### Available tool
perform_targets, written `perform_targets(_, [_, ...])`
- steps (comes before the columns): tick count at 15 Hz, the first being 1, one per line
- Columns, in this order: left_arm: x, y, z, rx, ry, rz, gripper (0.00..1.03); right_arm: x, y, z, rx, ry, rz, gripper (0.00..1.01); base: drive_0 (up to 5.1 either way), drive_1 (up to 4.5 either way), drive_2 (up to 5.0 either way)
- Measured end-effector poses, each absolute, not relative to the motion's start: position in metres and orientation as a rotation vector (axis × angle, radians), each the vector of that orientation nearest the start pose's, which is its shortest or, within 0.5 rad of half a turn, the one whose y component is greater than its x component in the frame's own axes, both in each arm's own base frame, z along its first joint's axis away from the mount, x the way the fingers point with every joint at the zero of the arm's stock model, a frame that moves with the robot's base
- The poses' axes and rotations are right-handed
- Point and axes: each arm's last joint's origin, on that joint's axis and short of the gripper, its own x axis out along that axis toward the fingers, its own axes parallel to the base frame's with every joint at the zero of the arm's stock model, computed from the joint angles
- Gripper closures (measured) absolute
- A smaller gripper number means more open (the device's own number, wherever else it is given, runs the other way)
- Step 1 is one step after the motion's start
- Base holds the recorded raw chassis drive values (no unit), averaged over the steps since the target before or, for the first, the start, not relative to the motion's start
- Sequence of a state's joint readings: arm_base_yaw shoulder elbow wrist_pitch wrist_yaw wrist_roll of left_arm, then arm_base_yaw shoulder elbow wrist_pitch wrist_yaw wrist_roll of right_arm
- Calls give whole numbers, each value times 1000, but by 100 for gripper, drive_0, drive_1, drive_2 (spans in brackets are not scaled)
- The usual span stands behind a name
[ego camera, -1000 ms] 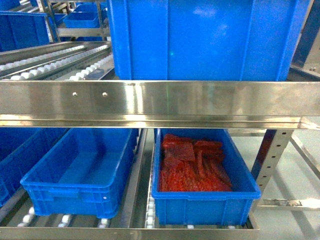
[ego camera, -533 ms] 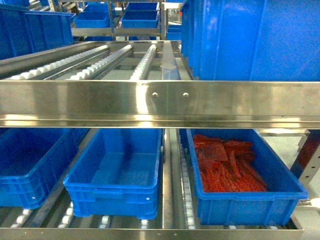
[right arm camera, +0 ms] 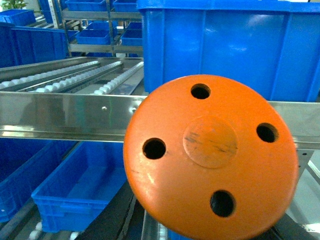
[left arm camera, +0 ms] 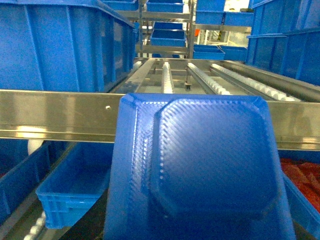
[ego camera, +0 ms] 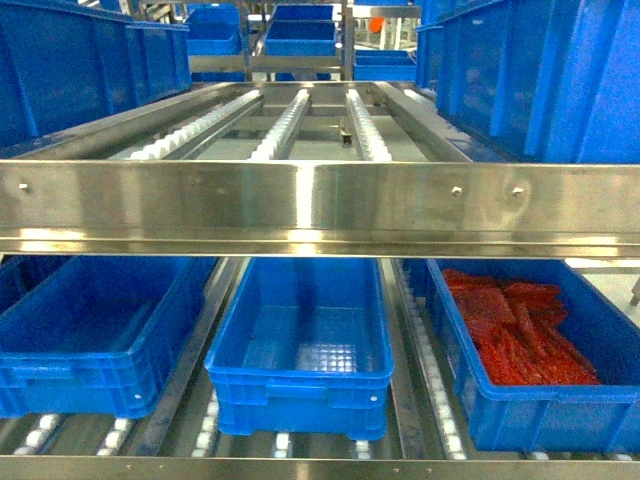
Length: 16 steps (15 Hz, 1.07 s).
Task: Sort blue parts and orange caps into right shelf containers
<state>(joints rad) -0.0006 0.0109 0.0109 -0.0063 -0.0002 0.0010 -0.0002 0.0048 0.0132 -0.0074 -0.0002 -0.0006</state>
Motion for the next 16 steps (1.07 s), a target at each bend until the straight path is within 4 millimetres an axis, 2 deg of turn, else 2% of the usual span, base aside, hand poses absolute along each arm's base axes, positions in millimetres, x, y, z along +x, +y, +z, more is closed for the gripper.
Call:
perform_targets(15, [98,0,166,1,6,0,60,97,0,167,-1,-3,0,60,-498,247,247])
perform_targets(16, [98,0,166,1,6,1,60,97,0,167,-1,-1,0,60,0,0,0])
